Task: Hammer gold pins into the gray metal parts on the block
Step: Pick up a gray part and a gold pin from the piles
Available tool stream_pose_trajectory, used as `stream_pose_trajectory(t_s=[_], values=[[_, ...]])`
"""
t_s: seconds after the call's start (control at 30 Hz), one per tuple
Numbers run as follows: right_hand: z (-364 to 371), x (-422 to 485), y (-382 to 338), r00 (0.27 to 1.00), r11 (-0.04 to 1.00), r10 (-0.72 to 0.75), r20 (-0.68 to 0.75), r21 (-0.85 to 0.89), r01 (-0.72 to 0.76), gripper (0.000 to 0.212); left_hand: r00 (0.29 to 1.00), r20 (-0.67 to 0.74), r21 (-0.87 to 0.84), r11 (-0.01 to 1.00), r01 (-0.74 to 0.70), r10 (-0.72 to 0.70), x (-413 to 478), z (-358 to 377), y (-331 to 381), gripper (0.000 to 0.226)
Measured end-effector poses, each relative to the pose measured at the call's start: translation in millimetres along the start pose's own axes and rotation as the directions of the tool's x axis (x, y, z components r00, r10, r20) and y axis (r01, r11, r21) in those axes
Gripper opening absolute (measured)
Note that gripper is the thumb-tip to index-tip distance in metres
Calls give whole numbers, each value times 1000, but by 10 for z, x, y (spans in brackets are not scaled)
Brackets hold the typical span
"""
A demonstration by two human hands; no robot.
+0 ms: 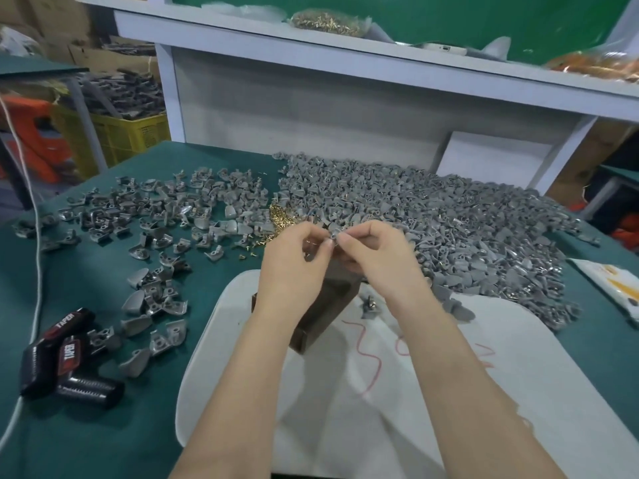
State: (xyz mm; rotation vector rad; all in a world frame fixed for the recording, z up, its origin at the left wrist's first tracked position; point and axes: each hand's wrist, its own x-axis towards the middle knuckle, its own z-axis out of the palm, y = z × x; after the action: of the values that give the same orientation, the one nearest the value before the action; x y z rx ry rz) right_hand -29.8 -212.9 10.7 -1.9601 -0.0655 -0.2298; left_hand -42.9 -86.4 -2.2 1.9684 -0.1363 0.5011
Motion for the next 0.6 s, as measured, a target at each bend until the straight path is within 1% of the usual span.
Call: stream_pose_trajectory(t_s=[0.03,0.07,0.1,0.13,0.2,0.23,0.27,0.3,0.33,0.4,0.43,0.5,0.53,0.6], values=[[1,-3,15,1000,999,-4,9,-53,4,10,1000,-26,3,1000,16,-16,2,-17,-4,5],[5,5,19,1000,995,-1,11,-96,2,10,996,-82,-12,999,34,-35,10,-46,-1,7],[22,26,22,1000,990,-4,3,-142,5,9,984,-171,-48,998,48,-56,20,-87,9,10],[53,59,13,1000,979,-16,-11,-204,14,6,956,-279,-108,993,58,-86,32,-134,16,12],[200,141,-43,998,939,-63,4,-340,61,4,864,-461,-320,946,53,-204,64,-225,17,14],[314,193,-71,995,911,-86,42,-402,95,7,814,-501,-462,886,36,-294,78,-263,9,14],[451,249,-96,990,874,-100,98,-467,134,10,766,-512,-592,806,13,-388,91,-293,-1,14],[603,314,-119,982,827,-106,158,-534,175,12,720,-511,-686,727,-12,-470,101,-315,-17,13],[758,380,-145,971,775,-103,215,-594,214,14,677,-510,-741,670,-34,-530,111,-333,-37,13],[1026,481,-193,950,666,-91,300,-691,282,17,621,-511,-785,617,-56,-594,131,-351,-73,11],[1133,517,-214,940,615,-80,331,-726,307,17,608,-507,-795,604,-56,-611,140,-350,-88,10],[1285,567,-238,928,548,-52,368,-767,334,12,599,-483,-812,583,-34,-638,152,-331,-112,9],[1333,582,-244,925,531,-32,379,-777,337,9,598,-470,-818,575,-17,-650,153,-320,-117,8],[1400,616,-230,920,543,-16,391,-769,336,15,598,-447,-825,564,11,-665,147,-302,-103,7]])
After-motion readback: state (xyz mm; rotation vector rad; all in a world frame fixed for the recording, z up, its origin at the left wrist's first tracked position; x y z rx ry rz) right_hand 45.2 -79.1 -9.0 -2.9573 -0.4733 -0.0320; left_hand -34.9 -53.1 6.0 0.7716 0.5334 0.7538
